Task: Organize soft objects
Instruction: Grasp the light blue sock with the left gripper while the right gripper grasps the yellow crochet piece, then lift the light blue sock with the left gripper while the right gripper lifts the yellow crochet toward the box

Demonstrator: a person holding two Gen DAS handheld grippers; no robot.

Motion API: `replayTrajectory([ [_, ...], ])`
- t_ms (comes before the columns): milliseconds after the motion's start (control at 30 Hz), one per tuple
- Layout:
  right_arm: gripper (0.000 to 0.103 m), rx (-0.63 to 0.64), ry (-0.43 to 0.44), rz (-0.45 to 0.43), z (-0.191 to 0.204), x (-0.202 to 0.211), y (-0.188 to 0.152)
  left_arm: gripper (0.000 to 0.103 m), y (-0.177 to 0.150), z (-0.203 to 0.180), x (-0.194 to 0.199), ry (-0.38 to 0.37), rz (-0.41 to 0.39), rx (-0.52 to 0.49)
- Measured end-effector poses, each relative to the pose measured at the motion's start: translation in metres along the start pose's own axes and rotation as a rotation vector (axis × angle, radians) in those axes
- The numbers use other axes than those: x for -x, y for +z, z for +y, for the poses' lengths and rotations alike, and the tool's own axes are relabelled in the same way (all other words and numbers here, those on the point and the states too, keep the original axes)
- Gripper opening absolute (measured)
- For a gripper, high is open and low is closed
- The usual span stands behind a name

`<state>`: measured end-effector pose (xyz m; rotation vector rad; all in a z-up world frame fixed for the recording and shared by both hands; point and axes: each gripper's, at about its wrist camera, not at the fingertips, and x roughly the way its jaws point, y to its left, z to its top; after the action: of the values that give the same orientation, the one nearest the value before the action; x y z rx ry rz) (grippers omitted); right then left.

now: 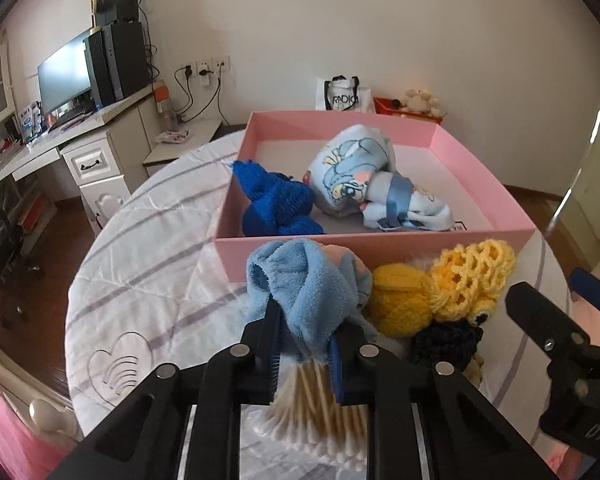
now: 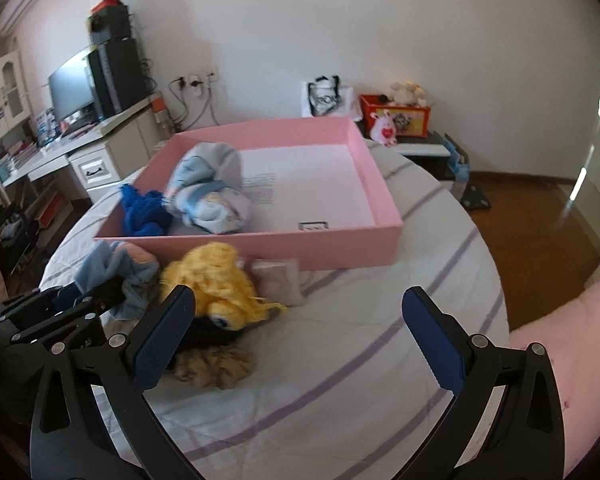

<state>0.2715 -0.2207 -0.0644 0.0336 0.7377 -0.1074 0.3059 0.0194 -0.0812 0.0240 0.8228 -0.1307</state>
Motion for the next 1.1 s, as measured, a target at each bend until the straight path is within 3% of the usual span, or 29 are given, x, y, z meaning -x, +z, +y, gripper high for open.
replayTrajectory([
  [267, 0.098, 0.081, 0.048, 0.010, 0.035, -0.006, 0.001, 0.015, -0.009, 0.022, 0.021, 0.040, -0.030, 0.035],
  [633, 0.092, 0.104, 0.043, 0.082, 0.061, -0.038, 0.000, 0.015, -0.015, 0.052, 0.019, 0.058, -0.008, 0.086],
  [700, 0.082, 0.105, 0.018, 0.103, 0.063, -0.047, -0.001, 0.015, -0.015, 0.056, 0.016, 0.049, 0.000, 0.095],
  [733, 0.070, 0.100, 0.012, 0.114, 0.064, -0.051, -0.001, 0.015, -0.015, 0.059, 0.015, 0.045, 0.003, 0.098],
  [800, 0.069, 0.074, 0.023, 0.129, 0.062, -0.057, -0.002, 0.015, -0.015, 0.061, 0.012, 0.042, 0.006, 0.101],
  [867, 0.056, 0.070, 0.008, 0.112, 0.061, -0.053, -0.002, 0.015, -0.015, 0.063, 0.011, 0.039, 0.007, 0.105],
  [1100, 0.038, 0.026, 0.067, 0.087, 0.046, -0.039, 0.003, 0.015, -0.014, 0.061, 0.011, 0.037, 0.004, 0.104],
])
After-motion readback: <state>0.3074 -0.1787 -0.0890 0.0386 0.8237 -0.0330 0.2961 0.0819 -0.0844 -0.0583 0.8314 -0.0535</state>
